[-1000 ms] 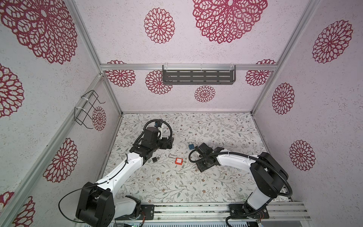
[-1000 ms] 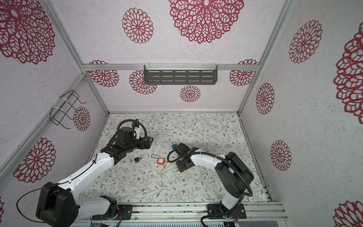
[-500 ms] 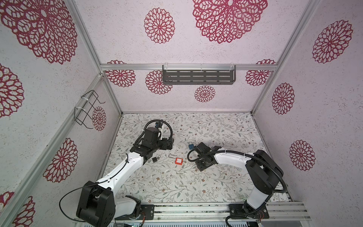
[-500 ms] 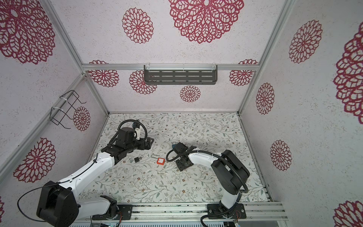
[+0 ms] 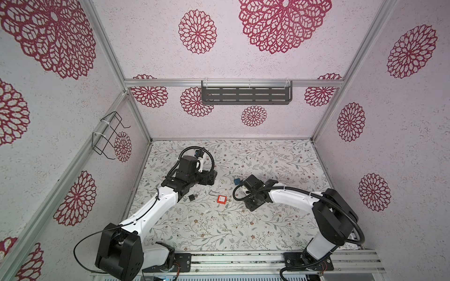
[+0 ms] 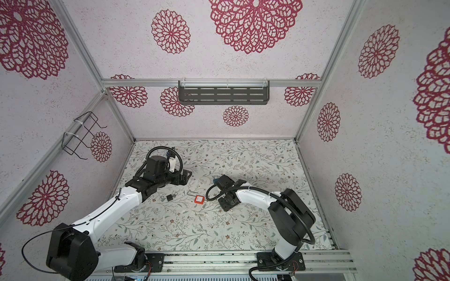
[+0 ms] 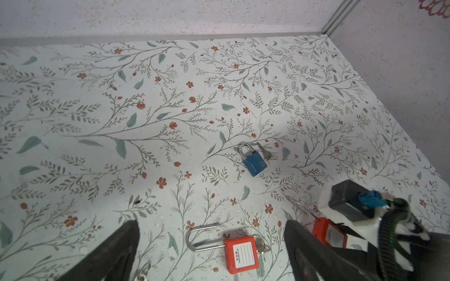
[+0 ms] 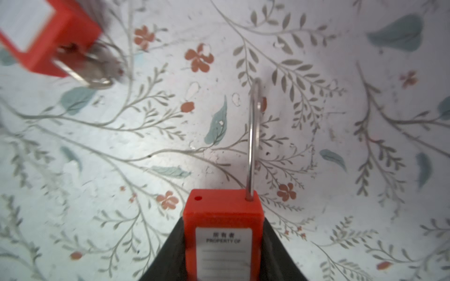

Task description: Lock with the key

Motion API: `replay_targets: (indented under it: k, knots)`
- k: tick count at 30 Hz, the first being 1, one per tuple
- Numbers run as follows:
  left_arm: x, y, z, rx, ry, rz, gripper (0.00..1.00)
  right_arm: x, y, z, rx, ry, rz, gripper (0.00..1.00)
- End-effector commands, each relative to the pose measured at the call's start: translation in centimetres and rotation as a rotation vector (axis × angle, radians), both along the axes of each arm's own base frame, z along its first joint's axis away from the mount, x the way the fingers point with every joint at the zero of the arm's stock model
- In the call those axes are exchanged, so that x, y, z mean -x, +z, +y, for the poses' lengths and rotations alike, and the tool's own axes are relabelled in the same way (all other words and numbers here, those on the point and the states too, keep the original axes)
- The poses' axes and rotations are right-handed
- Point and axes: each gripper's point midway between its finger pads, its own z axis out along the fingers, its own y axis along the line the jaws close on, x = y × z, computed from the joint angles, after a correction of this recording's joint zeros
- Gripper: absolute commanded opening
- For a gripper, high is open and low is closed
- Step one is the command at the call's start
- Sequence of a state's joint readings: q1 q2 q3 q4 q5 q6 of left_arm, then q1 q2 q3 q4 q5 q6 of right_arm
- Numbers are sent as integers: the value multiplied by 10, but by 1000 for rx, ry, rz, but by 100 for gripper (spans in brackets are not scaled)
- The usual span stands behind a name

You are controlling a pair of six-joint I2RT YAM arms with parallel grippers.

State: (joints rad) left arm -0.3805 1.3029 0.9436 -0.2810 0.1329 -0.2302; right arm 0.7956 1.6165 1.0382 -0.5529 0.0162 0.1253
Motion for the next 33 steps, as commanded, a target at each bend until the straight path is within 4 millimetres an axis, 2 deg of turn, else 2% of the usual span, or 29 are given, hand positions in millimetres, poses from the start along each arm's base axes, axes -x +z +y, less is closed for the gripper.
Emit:
replay_targets:
  k: [1,7,10,12,16,20,27,30,33]
  knots:
    - [-3,25,-11,-64,-136,-116,97,0,68,14,-98,166,-119,24]
    - [-3,59,-30,-139,-340,-295,97,22,131,17,-169,434,-232,24]
    - [5,73,-38,-162,-436,-450,97,30,155,14,-191,510,-293,24]
    - [17,82,-45,-171,-520,-561,97,32,165,11,-192,538,-330,23]
    - [51,88,-63,-187,-734,-737,97,31,173,6,-176,566,-382,22]
    - [75,89,-77,-150,-891,-724,98,26,179,5,-167,570,-422,21]
    - [93,75,-95,-119,-1015,-648,81,19,186,8,-161,581,-479,20]
    - [96,69,-100,-93,-1051,-594,65,17,191,10,-172,586,-508,20]
    - [97,65,-103,-73,-1073,-551,62,17,195,12,-186,597,-524,20]
